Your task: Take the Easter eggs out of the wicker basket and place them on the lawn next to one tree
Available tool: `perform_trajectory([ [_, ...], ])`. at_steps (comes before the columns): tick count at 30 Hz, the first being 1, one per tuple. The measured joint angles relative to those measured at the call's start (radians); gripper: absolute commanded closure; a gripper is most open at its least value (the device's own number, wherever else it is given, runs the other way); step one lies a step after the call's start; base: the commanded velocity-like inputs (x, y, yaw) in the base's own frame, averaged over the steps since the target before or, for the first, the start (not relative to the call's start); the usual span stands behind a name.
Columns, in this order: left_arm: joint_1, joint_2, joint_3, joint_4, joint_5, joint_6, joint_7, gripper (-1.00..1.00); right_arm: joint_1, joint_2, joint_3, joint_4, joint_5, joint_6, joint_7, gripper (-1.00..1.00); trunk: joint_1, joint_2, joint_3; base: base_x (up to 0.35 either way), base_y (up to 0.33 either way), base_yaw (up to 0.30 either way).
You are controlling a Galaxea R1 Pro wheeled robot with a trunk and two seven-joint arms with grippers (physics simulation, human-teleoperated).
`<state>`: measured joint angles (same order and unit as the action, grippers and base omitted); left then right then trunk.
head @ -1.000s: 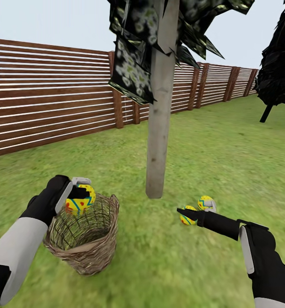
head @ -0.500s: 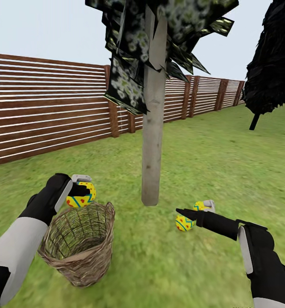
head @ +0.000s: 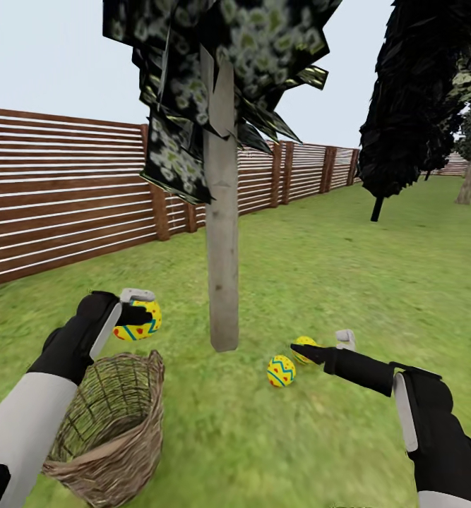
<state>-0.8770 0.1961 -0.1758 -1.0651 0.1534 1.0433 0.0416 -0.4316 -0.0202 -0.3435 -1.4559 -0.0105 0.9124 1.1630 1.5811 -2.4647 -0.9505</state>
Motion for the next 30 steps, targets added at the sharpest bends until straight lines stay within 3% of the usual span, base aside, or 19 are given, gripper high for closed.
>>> perform_trajectory([
  [5,0.052,-0.008,-0.005,-0.083,-0.002,0.000,0.001,1.00,0.000,0.000,0.002,0.000,0.000,0.000,0.000,-1.00,-0.019,0.035,0.019,0.000,0.000,-0.265],
  [8,0.059,-0.061,-0.006,-0.113,0.004,0.000,0.001,1.00,0.000,0.000,0.003,0.000,0.001,0.000,0.000,-1.00,-0.027,0.049,0.028,0.000,0.000,-0.265],
  [11,0.063,-0.084,-0.006,-0.124,-0.005,0.000,0.002,1.00,0.000,0.000,0.003,0.000,0.001,0.000,0.000,-1.00,-0.027,0.049,0.030,0.000,0.000,-0.265],
  [26,0.065,-0.093,-0.008,-0.136,-0.011,0.000,0.002,1.00,0.000,0.000,0.004,0.000,0.000,0.000,0.000,-1.00,-0.027,0.049,0.041,0.000,-0.213,-0.254],
  [28,0.065,-0.094,-0.007,-0.115,-0.011,0.000,0.002,1.00,0.000,0.000,0.004,0.000,0.000,0.000,0.000,-1.00,-0.027,0.049,0.043,0.037,-0.290,-0.206],
  [30,0.065,-0.093,-0.005,-0.035,-0.012,0.000,0.007,1.00,0.000,0.000,0.004,0.000,0.000,0.000,0.000,-1.00,-0.027,0.049,0.043,0.061,-0.291,-0.181],
])
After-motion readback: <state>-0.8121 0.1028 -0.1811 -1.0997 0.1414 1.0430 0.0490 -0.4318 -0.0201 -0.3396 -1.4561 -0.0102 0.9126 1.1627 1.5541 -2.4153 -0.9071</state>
